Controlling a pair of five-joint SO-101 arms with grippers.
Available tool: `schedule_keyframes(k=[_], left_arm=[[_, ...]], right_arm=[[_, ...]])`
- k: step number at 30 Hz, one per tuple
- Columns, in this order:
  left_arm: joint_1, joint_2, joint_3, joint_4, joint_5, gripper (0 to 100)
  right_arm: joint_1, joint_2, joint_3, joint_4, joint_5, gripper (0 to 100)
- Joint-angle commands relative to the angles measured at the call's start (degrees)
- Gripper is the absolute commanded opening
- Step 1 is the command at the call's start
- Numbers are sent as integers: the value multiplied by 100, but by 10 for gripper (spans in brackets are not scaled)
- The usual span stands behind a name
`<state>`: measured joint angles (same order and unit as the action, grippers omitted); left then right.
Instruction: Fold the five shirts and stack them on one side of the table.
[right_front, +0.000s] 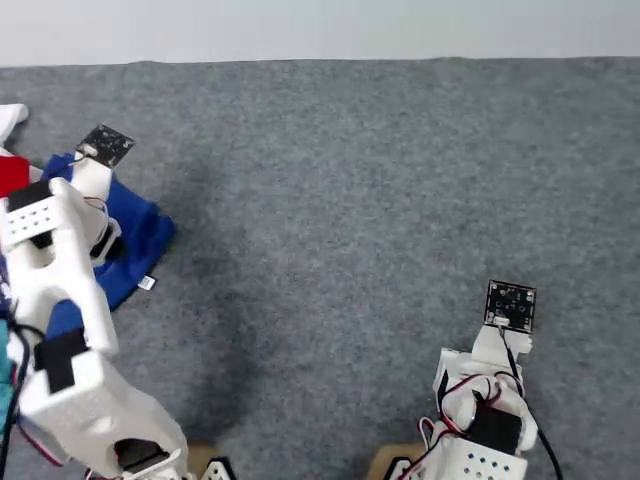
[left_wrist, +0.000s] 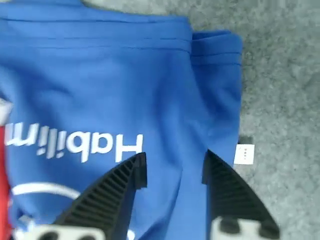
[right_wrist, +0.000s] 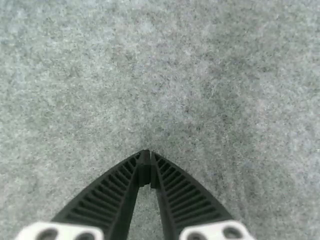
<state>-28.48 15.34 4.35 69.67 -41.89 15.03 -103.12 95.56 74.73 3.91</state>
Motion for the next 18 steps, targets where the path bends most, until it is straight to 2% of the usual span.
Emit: schedule_keyframes(k=[1,11,14,18], left_arm=[[105,273,-338,-97,44,201],[492,923,-356,-132,79,202],[501,1073,-391,-123,202,152],[598,1099,-391,-97,202,39]], right_arm=[[57,-75,88,31,26,9],[57,-75,88,31,26,9],[57,-75,88,31,26,9],[57,-75,88,31,26,9]])
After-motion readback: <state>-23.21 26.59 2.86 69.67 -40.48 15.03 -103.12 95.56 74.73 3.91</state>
